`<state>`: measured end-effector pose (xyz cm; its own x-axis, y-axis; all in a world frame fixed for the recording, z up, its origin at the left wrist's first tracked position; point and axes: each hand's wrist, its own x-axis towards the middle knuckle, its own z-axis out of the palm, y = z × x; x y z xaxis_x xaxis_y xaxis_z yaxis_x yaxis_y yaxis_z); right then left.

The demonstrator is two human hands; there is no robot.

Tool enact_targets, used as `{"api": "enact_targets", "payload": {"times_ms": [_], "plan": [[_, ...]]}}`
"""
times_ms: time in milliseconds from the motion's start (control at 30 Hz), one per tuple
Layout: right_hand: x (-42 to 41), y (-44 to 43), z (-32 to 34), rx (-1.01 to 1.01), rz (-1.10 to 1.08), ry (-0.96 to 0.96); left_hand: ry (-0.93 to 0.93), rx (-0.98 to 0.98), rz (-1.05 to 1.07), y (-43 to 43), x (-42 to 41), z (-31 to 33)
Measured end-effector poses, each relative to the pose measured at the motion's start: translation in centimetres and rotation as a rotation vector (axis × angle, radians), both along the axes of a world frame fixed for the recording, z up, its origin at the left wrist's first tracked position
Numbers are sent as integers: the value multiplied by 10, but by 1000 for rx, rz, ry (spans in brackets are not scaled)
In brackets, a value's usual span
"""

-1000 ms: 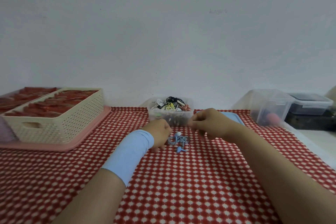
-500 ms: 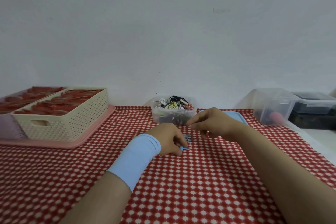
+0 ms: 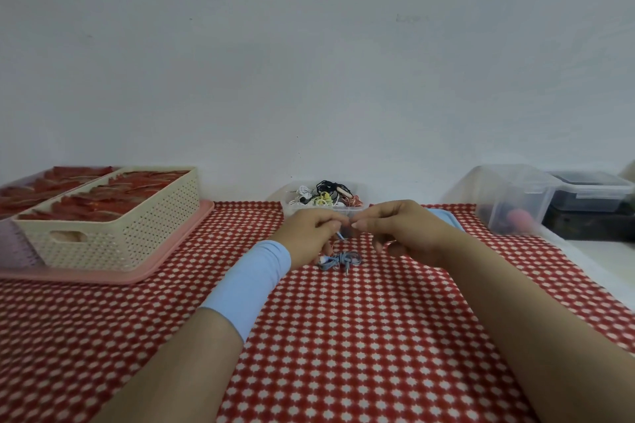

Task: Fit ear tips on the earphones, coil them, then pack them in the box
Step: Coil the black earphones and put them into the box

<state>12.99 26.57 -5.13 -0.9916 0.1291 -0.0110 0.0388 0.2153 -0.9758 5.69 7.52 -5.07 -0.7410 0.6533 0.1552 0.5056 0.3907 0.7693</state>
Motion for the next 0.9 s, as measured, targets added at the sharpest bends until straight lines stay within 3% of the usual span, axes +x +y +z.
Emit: {"api": "enact_targets", "payload": {"times_ms": [300,900], "plan": [[-5,5,-6,-192,-16,21,-420,447,49,20,-2,-21],[-7,-3,-9,-123,36,20,-614,594,-32,22,-12,-40]]}}
